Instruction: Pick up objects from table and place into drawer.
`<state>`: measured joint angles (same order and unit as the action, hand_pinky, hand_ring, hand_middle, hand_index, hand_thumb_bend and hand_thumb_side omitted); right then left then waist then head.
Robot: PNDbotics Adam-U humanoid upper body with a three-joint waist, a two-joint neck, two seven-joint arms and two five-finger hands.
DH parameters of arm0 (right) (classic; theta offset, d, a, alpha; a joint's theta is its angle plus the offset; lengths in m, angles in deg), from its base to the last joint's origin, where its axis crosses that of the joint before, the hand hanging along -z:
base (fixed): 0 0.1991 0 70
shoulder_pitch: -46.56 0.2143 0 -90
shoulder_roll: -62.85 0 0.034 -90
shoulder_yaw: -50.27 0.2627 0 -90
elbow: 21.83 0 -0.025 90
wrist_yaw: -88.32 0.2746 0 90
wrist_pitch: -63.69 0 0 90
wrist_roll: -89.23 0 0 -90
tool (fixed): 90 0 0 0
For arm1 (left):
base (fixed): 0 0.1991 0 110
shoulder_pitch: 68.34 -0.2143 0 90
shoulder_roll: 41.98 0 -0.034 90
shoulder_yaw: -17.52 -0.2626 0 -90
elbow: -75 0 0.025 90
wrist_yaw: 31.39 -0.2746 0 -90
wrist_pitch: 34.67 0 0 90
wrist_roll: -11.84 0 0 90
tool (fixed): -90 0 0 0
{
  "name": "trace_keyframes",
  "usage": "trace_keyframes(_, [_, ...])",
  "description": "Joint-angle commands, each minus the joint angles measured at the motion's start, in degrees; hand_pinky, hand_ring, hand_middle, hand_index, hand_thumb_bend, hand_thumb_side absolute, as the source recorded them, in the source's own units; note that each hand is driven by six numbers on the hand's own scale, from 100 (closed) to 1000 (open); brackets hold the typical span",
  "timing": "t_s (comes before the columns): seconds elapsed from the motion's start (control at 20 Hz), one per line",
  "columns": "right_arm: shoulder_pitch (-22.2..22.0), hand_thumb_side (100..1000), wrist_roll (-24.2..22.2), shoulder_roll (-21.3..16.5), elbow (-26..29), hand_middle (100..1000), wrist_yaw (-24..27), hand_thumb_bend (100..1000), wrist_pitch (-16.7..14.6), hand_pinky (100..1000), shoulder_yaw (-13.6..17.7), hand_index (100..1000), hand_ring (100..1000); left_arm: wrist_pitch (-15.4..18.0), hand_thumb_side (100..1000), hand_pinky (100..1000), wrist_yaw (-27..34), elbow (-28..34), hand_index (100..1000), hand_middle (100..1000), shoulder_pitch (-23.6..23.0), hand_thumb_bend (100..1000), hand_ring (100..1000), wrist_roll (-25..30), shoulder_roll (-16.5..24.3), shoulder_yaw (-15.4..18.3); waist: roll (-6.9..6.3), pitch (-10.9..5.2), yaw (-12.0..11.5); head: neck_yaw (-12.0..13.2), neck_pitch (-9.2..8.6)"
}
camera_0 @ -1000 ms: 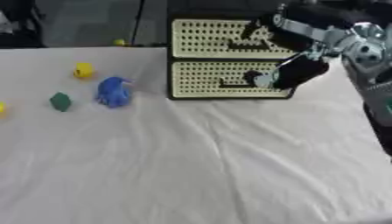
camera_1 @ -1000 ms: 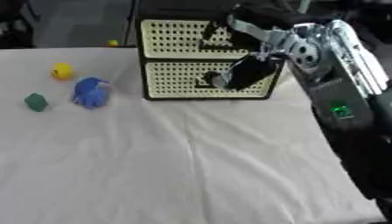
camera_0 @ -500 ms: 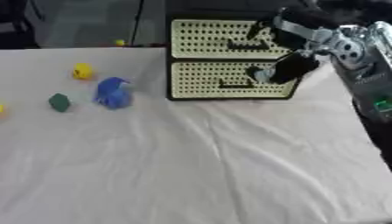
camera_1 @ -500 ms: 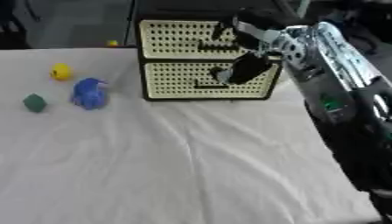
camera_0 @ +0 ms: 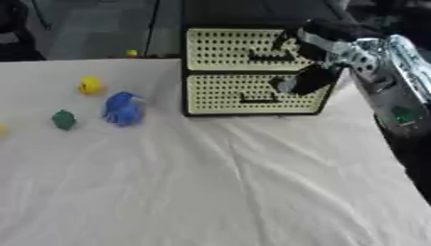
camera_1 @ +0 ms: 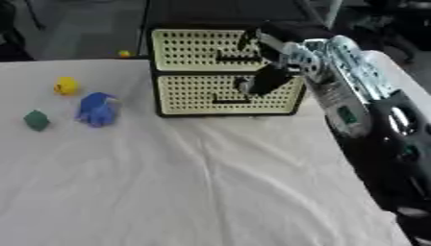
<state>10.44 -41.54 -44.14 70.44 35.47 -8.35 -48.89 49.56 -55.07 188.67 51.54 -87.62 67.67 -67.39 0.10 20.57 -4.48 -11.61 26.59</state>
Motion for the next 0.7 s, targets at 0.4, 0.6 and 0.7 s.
trace_keyframes(0.4, [3.22, 269, 2.52, -0.16, -4.52, 100, -3.79, 374, 0.16, 100, 0.57, 843, 100, 0.51, 986, 716, 0.71, 0.92, 963, 852, 1.20, 292, 791, 0.47, 0.54, 0.04, -0.18, -0.47, -0.70, -0.95, -1.94])
trace_keyframes(0.6, [3.58, 262, 2.70, 0.20, -6.18, 100, -3.99, 375, 0.00, 100, 0.30, 831, 100, 0.63, 988, 716, 0.91, 0.92, 962, 851, 1.22, 289, 791, 0.59, 0.41, 0.00, -0.27, -0.13, -0.93, -1.22, -2.21])
trace_keyframes(0.7, [3.65, 262, 2.82, 0.31, -6.64, 100, -4.02, 375, -0.04, 100, 0.24, 831, 100, 0.69, 988, 716, 0.98, 0.92, 962, 851, 1.22, 289, 791, 0.63, 0.40, 0.01, -0.29, -0.07, -0.97, -1.29, -2.23])
